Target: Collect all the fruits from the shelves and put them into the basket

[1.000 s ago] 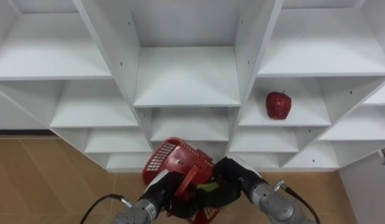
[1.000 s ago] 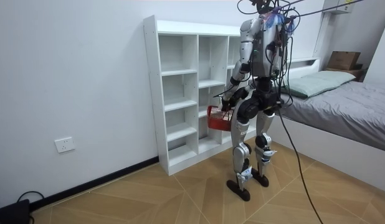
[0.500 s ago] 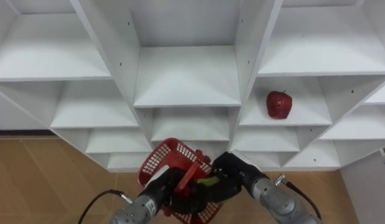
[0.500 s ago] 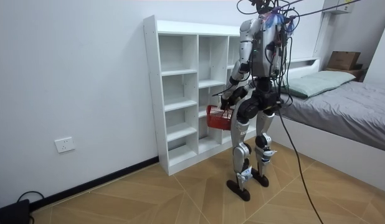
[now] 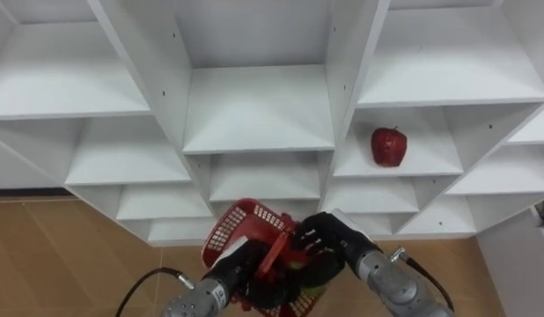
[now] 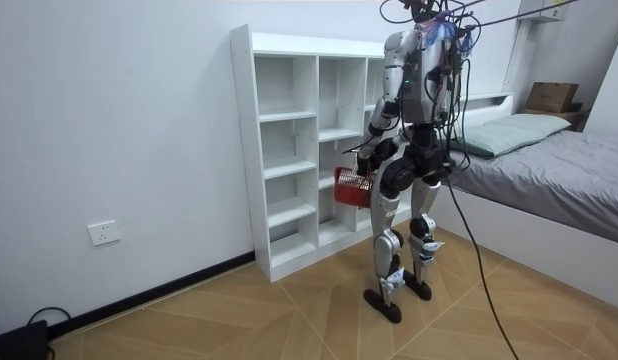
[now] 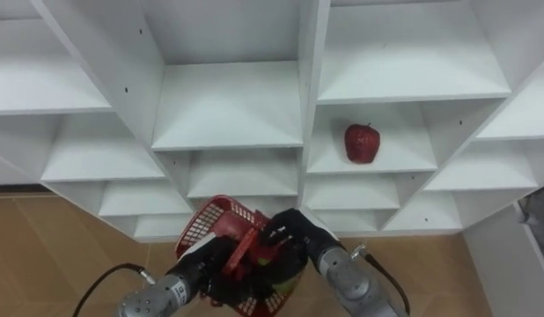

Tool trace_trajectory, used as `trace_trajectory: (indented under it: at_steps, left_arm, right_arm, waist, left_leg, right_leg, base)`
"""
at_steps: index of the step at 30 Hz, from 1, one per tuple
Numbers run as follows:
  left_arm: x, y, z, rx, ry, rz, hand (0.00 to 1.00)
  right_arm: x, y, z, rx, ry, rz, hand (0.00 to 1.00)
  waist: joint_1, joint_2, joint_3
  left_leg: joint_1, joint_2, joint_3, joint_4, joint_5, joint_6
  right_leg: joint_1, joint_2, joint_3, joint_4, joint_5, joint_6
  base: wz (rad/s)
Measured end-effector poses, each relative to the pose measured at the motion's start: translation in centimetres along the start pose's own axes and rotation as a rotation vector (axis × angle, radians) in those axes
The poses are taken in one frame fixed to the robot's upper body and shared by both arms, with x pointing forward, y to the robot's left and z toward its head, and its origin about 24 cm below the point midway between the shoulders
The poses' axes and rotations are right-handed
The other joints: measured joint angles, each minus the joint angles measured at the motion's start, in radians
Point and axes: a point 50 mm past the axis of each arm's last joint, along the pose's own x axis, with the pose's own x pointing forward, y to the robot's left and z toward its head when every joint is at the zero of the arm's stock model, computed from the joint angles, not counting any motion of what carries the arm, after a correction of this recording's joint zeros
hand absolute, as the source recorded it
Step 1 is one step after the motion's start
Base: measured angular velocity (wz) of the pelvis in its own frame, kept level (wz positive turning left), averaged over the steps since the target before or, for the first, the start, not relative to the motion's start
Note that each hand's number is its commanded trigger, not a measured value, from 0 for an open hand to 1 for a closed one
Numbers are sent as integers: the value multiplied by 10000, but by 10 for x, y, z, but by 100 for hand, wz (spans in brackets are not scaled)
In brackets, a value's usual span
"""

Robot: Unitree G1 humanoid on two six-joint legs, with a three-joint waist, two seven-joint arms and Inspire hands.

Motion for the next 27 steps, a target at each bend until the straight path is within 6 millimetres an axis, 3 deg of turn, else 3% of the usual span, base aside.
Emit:
trace_trajectory:
  at_steps: [11, 27]
  left_arm:
    - [-1, -1, -3, 146, 117, -218, 100]
    - [-1, 0, -3, 128, 116, -200, 100]
  right_arm:
    - [2, 6, 3, 166, -136, 134, 0]
    - [1, 8, 3, 96, -194, 190, 0]
  waist:
    - [2, 35, 39]
    - [-10, 42, 36]
  left_leg:
    - [132, -1, 7, -30, 0, 0]
    - [126, 6, 6, -113, -1, -2]
  right_leg:
    - [131, 8, 21, -9, -13, 15]
    - [144, 36, 30, -135, -15, 12]
  base:
    - [0]
    - [0]
